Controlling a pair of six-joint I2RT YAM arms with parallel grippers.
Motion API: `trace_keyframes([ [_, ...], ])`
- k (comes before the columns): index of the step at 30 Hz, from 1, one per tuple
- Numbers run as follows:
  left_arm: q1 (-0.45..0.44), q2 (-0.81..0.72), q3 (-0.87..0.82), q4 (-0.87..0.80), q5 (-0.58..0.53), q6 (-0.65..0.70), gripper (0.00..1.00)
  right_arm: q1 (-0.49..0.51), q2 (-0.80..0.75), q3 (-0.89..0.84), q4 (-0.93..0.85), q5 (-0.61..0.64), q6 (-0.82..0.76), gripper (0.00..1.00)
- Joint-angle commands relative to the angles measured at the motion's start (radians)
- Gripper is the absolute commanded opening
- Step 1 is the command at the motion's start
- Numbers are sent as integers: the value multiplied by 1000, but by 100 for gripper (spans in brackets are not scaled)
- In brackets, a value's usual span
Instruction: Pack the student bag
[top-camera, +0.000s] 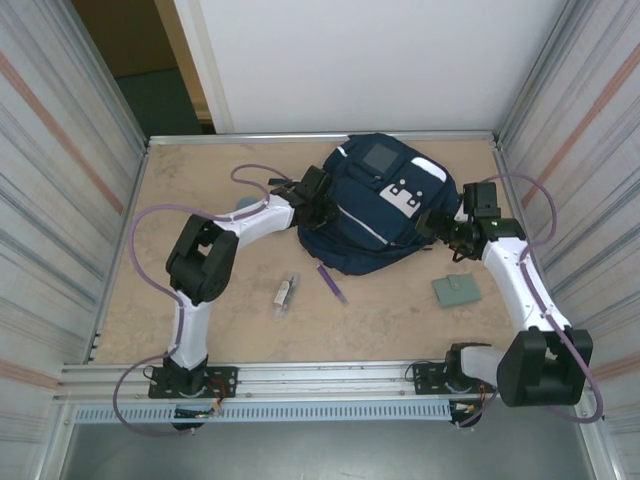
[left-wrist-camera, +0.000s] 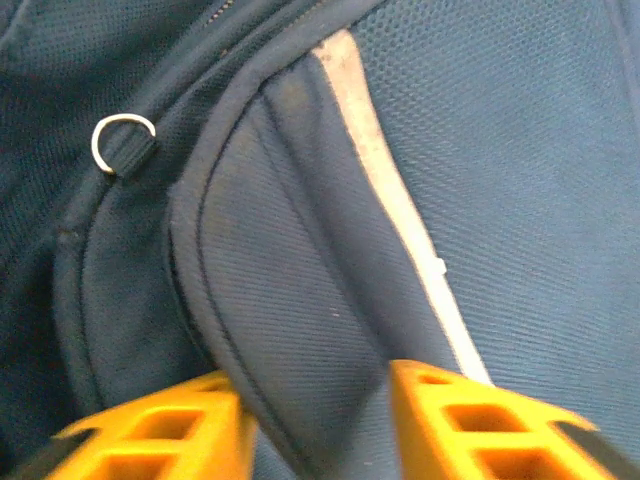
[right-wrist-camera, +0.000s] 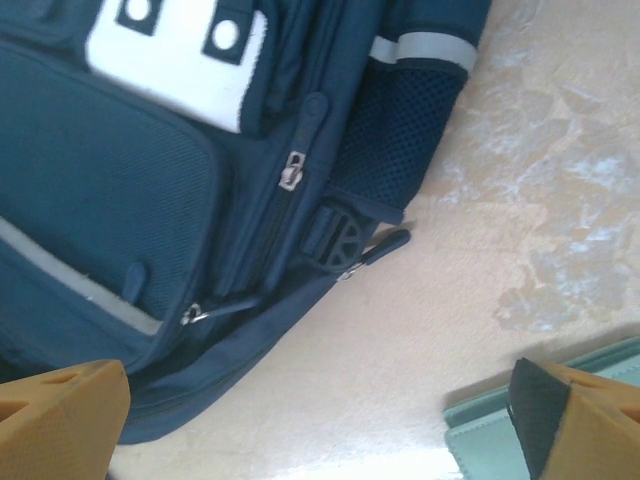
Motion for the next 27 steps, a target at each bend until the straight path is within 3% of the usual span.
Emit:
trace_keyframes([
  [1, 3, -5, 18, 25, 6, 22, 22, 19, 53, 52, -9, 65, -63, 96],
  [3, 6, -26, 23, 20, 10, 54, 3, 42, 99, 69, -2, 82, -108, 98],
  [4, 7, -38, 24, 15, 10, 67, 0, 45, 128, 84, -9, 77, -120, 98],
  [6, 13, -78, 27, 3, 25, 79, 0, 47, 210, 145, -43, 44, -144, 98],
  [9, 21, -132, 43, 10, 67, 103, 0, 40, 309, 200, -39, -28, -159, 90],
  [12, 33, -157, 82, -10, 130, 109, 0, 5, 371, 215, 39, -163, -100, 84],
  [15, 35, -180, 88, -2, 146, 90, 0, -47, 410, 205, 118, -282, -14, 72],
  [19, 37, -189, 95, 4, 170, 86, 0, -97, 463, 206, 140, -344, 1, 51],
  [27, 50, -192, 81, 20, 225, 32, 0, -110, 573, 264, 119, -403, -51, 35],
])
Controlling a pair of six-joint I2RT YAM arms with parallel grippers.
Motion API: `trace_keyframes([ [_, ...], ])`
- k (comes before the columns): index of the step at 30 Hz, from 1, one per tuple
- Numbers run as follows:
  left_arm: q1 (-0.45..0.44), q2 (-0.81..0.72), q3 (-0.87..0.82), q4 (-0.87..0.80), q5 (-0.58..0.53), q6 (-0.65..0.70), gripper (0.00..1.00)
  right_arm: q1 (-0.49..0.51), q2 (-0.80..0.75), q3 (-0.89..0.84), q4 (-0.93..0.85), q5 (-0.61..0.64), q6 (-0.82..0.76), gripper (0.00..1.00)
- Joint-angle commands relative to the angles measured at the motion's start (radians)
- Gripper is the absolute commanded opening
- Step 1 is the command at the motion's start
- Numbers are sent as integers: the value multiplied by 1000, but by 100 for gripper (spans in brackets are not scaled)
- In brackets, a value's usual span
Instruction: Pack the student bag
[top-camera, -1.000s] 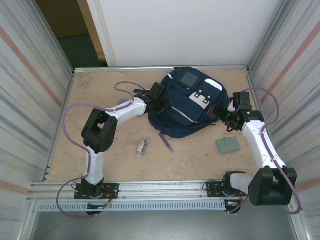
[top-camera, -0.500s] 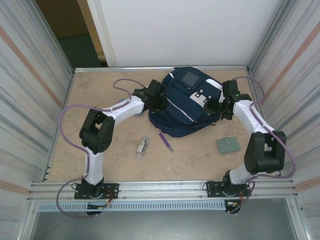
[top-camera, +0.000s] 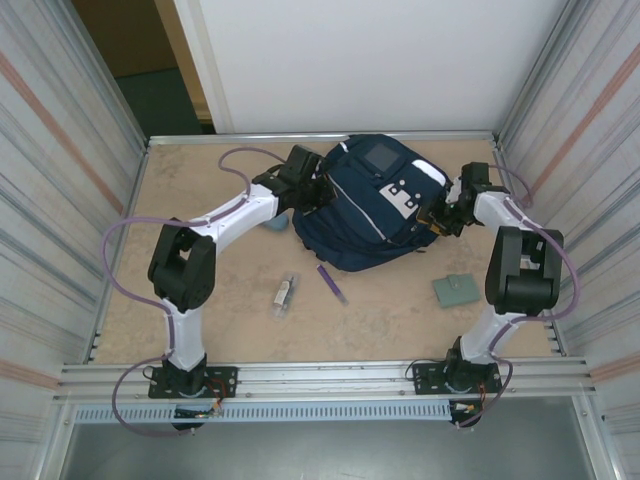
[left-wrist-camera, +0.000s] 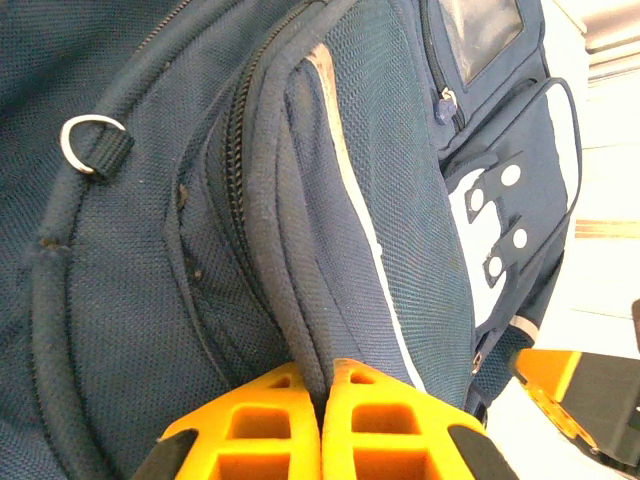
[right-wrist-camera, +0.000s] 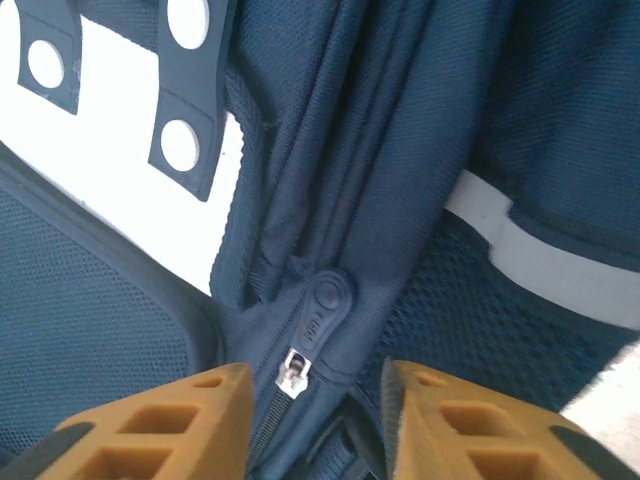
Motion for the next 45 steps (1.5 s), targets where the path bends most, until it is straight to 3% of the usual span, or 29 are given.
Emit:
trace_keyframes([
  [1, 2, -73, 27, 41, 69, -22, 0, 9, 39, 44, 1, -44, -19, 34],
  [9, 3, -77, 6, 66, 104, -52, 0, 51, 138, 133, -71, 130, -63, 31],
  [14, 4, -82, 5, 64, 102, -54, 0, 105, 197, 235, -216, 304, -103, 38],
  [18, 2, -83, -11, 72, 98, -58, 0, 140, 231, 288, -312, 412, -112, 34],
  [25, 7, -82, -39, 87, 70, -64, 0, 142, 224, 337, -409, 322, -139, 22],
  [28, 12, -77, -49, 94, 56, -78, 0, 145, 206, 354, -472, 300, -168, 21],
  [33, 18, -78, -62, 101, 50, -86, 0, 154, 196, 365, -560, 369, -191, 21],
  [36, 17, -79, -81, 118, 49, -105, 0, 153, 191, 367, -598, 318, -219, 21],
  [42, 17, -76, -98, 129, 64, -118, 0, 136, 107, 341, -546, 235, -220, 34],
  [45, 18, -77, -92, 130, 81, -117, 0, 66, 80, 301, -425, 79, -220, 40],
])
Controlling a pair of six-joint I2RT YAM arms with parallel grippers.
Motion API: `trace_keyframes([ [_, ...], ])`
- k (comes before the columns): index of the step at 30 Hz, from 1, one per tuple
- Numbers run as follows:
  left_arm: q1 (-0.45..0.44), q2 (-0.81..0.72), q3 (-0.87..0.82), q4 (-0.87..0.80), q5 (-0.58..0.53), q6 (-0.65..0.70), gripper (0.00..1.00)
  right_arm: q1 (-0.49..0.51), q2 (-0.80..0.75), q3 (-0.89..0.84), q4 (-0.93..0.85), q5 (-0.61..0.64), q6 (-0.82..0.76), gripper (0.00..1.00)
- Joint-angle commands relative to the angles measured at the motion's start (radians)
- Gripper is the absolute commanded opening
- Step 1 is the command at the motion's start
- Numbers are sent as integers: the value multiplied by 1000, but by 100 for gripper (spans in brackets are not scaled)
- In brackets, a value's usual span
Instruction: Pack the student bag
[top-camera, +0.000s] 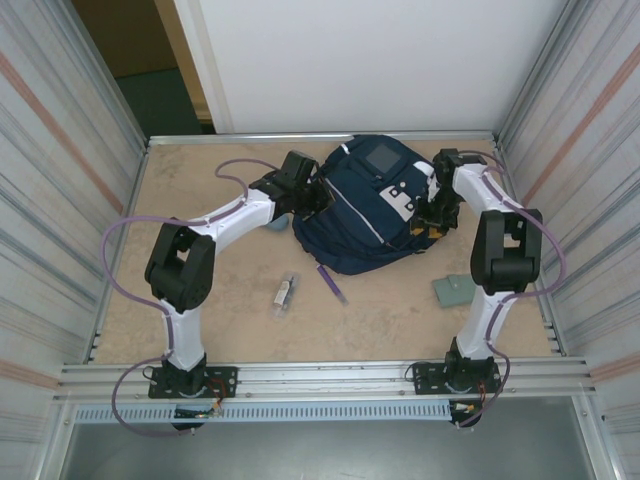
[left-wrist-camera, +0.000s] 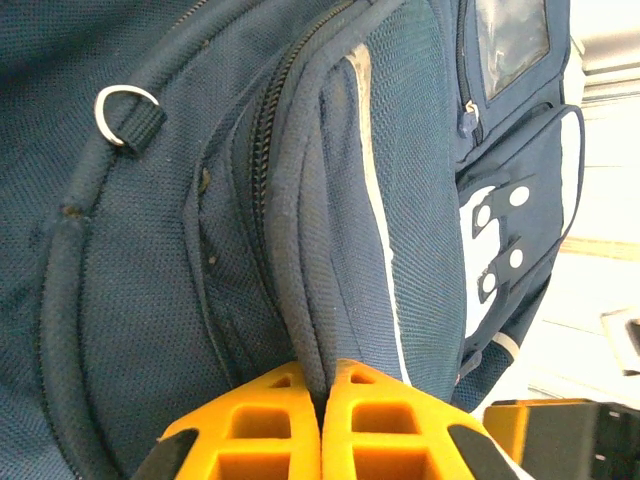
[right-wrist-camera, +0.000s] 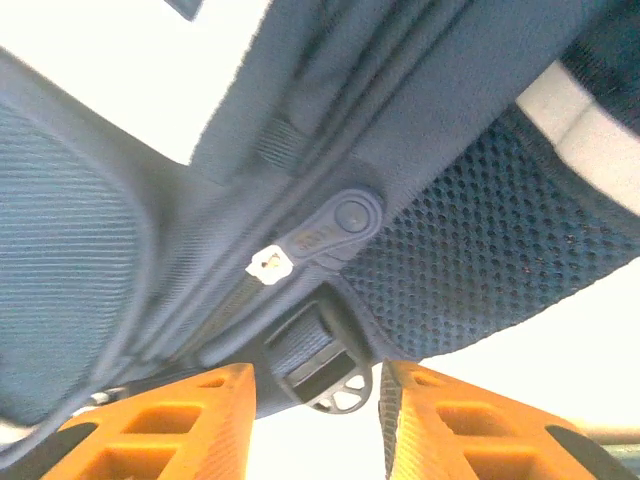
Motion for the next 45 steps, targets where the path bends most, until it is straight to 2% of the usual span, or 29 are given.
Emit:
trace_keyframes([
  [1, 0, -63, 4, 38, 41, -9, 0, -70, -56, -30, 109, -183, -18, 40],
  [4, 0, -68, 2, 41, 44, -19, 0, -75, -25, -21, 156, -177, -39, 48],
  [10, 0, -67, 3, 37, 56, -20, 0, -70, 52, -5, 204, -162, -79, 54],
  [18, 0, -58, 6, 33, 65, -25, 0, -67, 141, 1, 173, -125, -143, 54],
  [24, 0, -47, 12, 29, 67, -25, 0, -72, 148, -10, 150, -242, -176, 50],
  [33, 1, -45, -4, 28, 76, -39, 0, -91, 140, -16, 158, -317, -192, 33],
  [36, 0, -49, 2, 12, 67, -25, 0, -98, 130, -21, 164, -336, -193, 23],
  [38, 0, -51, -7, 21, 62, -39, 0, -101, 118, -38, 169, -344, -192, 19],
  [45, -2, -37, 9, 14, 62, -61, 0, -73, -38, -193, 251, -342, -141, 0],
])
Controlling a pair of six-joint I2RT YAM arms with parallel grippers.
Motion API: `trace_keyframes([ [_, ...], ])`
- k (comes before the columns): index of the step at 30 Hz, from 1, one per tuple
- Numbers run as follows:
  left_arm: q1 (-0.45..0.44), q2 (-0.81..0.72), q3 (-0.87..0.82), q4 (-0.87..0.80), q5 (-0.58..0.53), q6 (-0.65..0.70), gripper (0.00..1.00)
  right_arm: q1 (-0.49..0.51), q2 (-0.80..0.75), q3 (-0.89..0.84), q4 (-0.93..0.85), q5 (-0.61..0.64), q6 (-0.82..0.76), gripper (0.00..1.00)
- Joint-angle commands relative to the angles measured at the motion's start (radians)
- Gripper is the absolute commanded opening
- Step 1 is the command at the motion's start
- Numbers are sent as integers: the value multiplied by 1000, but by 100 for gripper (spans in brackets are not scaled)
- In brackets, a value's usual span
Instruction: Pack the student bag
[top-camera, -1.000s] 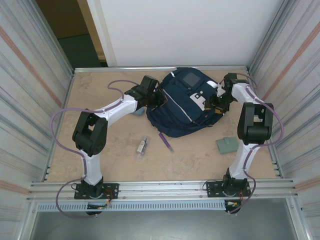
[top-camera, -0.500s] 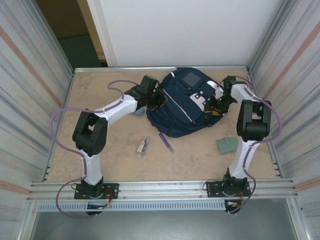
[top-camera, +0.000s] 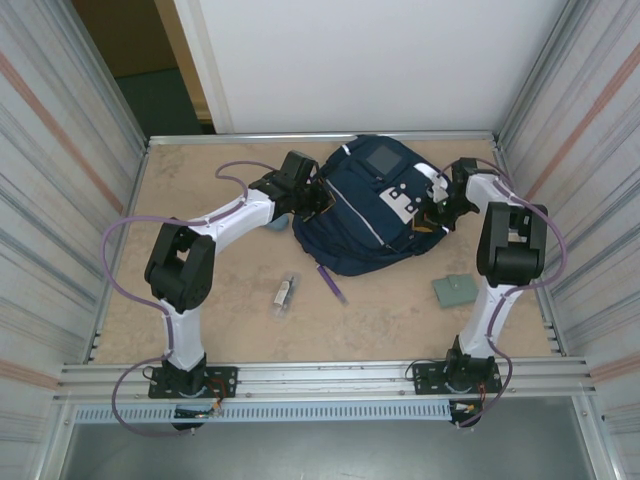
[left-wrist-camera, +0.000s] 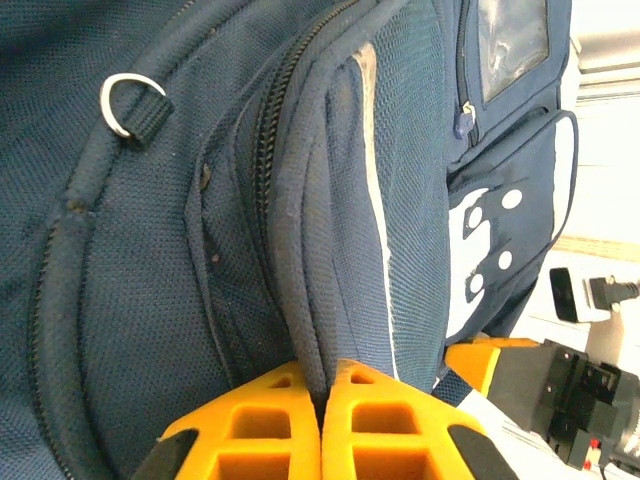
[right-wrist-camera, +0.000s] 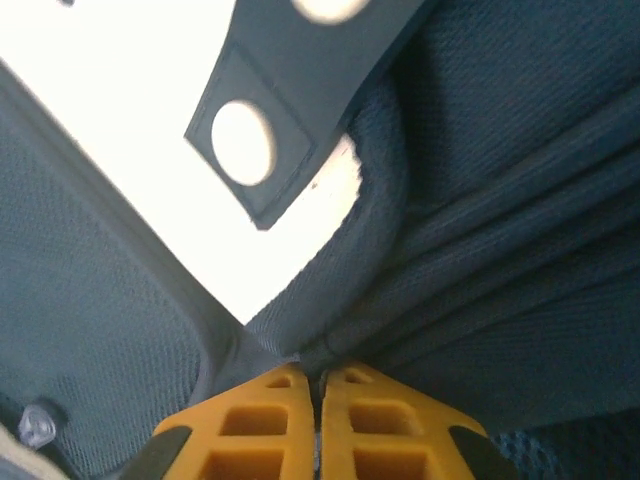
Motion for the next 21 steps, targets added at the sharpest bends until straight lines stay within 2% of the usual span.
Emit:
trace_keyframes([
  [1, -2, -37, 7, 14, 30, -32, 0, 43, -145, -103, 17, -2, 39, 0],
  [6, 6, -32, -2, 18, 11, -41, 0, 108, -338, -217, 42, 112, 94, 0],
  [9, 6, -34, -44, 58, -32, -120, 0, 166, -399, -234, 22, 184, 106, 0],
  [11, 6, -31, -76, 123, -40, -166, 0, 196, -413, -235, 13, 187, 113, 0],
  [15, -1, 8, -65, 146, -34, -200, 0, 281, -430, -228, 7, 204, 126, 0],
  [21, -4, 47, -52, 166, -53, -223, 0, 419, -454, -199, 4, 319, 128, 0],
])
